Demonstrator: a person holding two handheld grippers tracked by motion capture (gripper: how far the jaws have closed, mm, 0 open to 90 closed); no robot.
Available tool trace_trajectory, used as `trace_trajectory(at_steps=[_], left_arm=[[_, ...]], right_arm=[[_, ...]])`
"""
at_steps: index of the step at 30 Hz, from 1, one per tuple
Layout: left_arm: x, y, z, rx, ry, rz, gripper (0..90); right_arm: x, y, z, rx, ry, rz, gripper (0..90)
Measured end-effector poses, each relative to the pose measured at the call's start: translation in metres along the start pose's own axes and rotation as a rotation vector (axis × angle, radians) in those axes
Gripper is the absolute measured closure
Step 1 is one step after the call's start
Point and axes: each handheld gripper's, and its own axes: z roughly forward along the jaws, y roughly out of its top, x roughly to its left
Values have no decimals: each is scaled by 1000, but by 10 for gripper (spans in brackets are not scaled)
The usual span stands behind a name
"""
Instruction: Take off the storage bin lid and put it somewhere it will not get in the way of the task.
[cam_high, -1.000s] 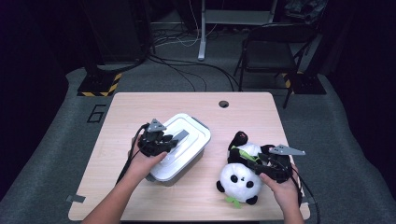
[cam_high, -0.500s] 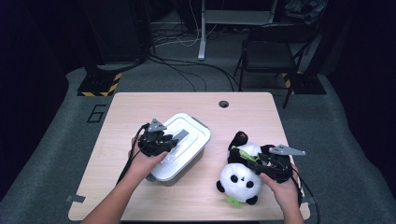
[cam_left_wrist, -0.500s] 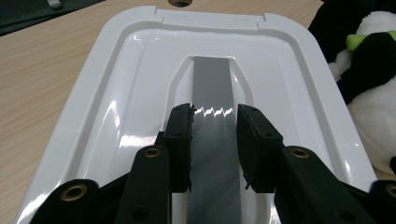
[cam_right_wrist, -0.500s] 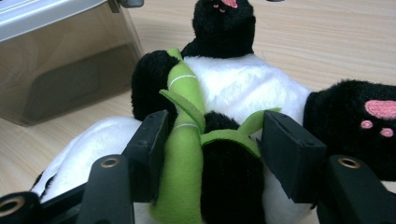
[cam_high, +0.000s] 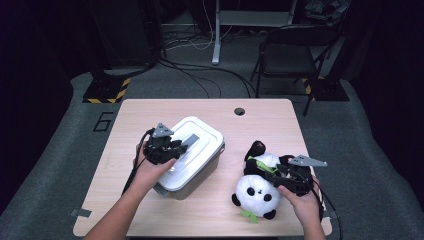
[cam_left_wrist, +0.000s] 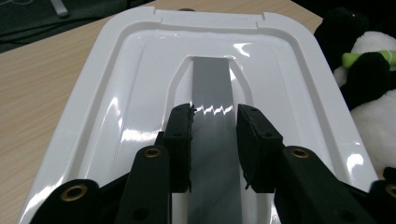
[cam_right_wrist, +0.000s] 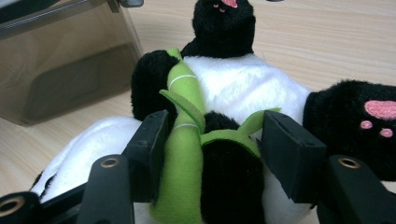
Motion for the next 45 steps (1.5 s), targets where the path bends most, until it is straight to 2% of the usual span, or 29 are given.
trace_trajectory(at_steps=[6,11,21,34,45], left_arm=[[11,3,-14,-12,23,-3,665],[25,-2,-23,-24,48,-31,665],[54,-22,-37,-39,95,-105,665],[91,-49,-65,-68,169,-200,665],[114,-72,-80,-67,251,-239,665]], right_arm=[[0,0,0,0,0,-1,417],[0,0,0,-1,1,1,417],[0,0,0,-1,0,4,417],[0,-1,1,-1,0,6,414],[0,-1,1,-2,0,4,414]])
